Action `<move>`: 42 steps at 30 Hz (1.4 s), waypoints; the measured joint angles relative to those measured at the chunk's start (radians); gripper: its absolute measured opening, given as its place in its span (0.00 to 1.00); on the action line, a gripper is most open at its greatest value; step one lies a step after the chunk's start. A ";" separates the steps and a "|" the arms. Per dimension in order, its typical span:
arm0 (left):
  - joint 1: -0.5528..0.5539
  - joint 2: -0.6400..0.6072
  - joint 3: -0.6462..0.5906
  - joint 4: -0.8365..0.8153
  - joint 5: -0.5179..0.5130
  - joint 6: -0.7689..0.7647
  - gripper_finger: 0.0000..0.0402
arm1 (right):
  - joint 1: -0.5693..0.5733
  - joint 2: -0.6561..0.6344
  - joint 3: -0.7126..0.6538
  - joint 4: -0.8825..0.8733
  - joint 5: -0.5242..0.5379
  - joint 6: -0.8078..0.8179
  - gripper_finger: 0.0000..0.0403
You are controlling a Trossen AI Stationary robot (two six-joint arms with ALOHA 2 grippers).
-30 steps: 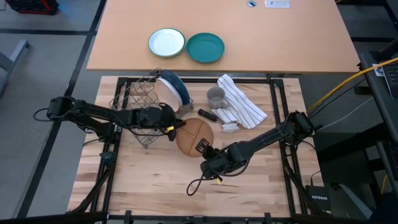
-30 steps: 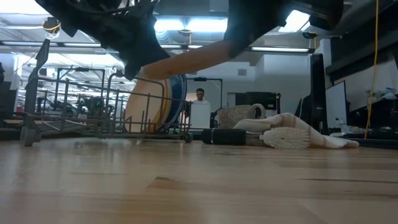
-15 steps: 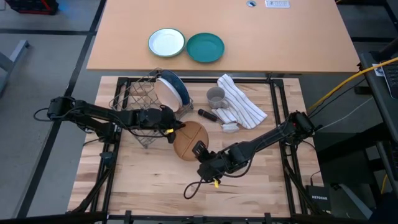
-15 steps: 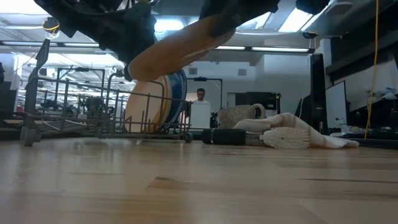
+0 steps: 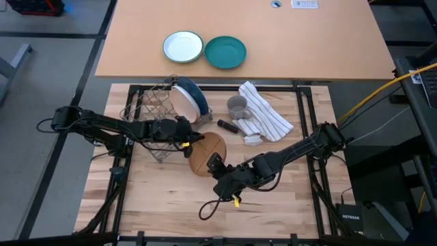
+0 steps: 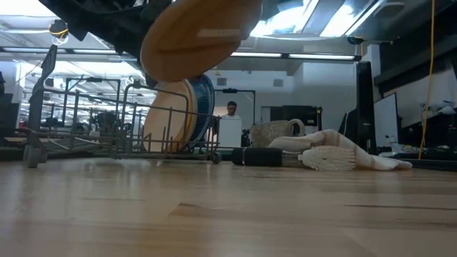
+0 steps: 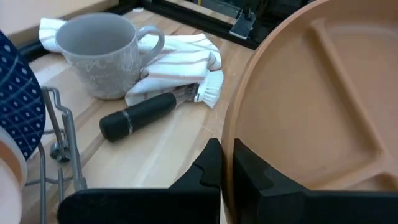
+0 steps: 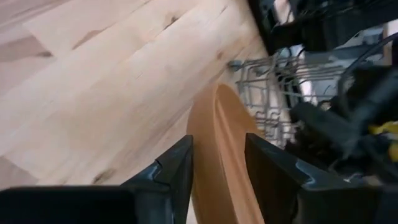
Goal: Sort dishes
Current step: Put the brown plate into the dish rack
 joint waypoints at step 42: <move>0.183 -0.405 0.000 0.136 -0.690 1.448 0.01 | 0.013 -0.002 0.453 -0.609 0.319 0.091 0.37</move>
